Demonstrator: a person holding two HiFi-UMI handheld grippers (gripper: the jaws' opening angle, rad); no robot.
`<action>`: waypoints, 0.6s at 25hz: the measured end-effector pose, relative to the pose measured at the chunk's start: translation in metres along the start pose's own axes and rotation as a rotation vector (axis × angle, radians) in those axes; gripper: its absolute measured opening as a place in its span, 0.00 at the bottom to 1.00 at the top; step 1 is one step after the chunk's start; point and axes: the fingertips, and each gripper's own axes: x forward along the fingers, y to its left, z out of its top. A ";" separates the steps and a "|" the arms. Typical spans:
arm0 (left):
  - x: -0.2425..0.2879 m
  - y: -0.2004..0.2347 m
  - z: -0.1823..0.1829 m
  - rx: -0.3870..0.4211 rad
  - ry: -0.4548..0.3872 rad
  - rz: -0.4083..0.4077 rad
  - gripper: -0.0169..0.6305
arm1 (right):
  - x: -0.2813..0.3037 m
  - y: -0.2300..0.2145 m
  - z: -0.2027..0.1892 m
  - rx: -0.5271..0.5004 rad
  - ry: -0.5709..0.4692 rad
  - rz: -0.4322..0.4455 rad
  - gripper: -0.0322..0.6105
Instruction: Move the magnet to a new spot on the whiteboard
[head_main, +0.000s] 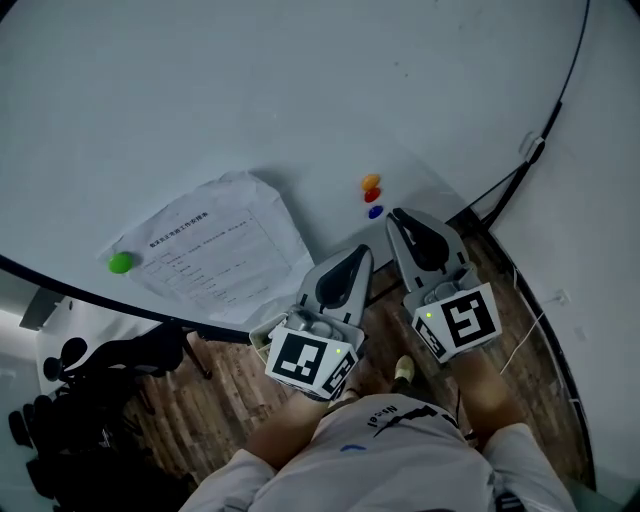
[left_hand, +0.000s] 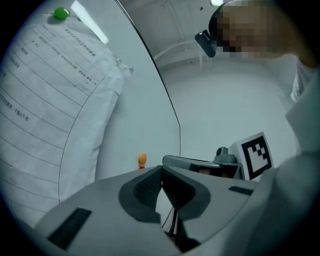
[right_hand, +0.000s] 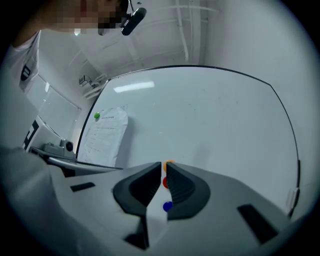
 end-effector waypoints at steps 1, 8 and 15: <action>0.002 0.002 0.000 0.003 -0.001 0.012 0.04 | 0.003 -0.003 -0.001 0.002 0.000 0.006 0.08; 0.007 0.010 -0.001 0.020 -0.006 0.062 0.04 | 0.022 -0.007 -0.010 -0.028 0.018 0.037 0.17; 0.004 0.018 0.001 0.017 -0.012 0.085 0.05 | 0.040 -0.008 -0.015 -0.087 0.041 0.029 0.24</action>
